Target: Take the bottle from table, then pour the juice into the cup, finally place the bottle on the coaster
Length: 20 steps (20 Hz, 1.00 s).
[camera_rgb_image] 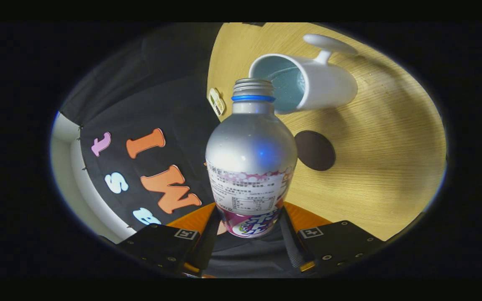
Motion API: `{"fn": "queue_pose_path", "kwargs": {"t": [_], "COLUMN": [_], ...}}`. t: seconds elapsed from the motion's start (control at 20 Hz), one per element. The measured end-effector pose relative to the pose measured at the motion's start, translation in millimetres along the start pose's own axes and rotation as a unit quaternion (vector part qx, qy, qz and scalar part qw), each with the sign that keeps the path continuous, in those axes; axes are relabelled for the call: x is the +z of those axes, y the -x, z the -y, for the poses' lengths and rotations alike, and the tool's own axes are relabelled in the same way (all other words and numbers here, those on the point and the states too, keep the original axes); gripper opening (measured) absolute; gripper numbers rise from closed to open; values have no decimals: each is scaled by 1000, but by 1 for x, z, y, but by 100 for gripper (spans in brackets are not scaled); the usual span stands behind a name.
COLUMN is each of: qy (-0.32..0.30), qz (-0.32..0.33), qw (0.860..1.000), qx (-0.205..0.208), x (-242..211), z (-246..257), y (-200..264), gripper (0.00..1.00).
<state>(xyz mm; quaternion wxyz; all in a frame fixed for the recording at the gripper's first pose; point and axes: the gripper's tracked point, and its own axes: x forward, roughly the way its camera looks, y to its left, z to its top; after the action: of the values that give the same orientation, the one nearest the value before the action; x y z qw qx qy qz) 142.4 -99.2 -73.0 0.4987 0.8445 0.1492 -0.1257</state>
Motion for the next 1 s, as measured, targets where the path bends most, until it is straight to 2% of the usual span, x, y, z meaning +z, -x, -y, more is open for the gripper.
{"fn": "queue_pose_path", "kwargs": {"t": [0.45, 1.0], "qy": [-23, -44], "qz": [-3, 0], "qw": [1000, 998], "qx": [5, 39], "x": [-1, 4], "z": [-4, -17], "y": [-2, 4], "gripper": [73, 73]}}
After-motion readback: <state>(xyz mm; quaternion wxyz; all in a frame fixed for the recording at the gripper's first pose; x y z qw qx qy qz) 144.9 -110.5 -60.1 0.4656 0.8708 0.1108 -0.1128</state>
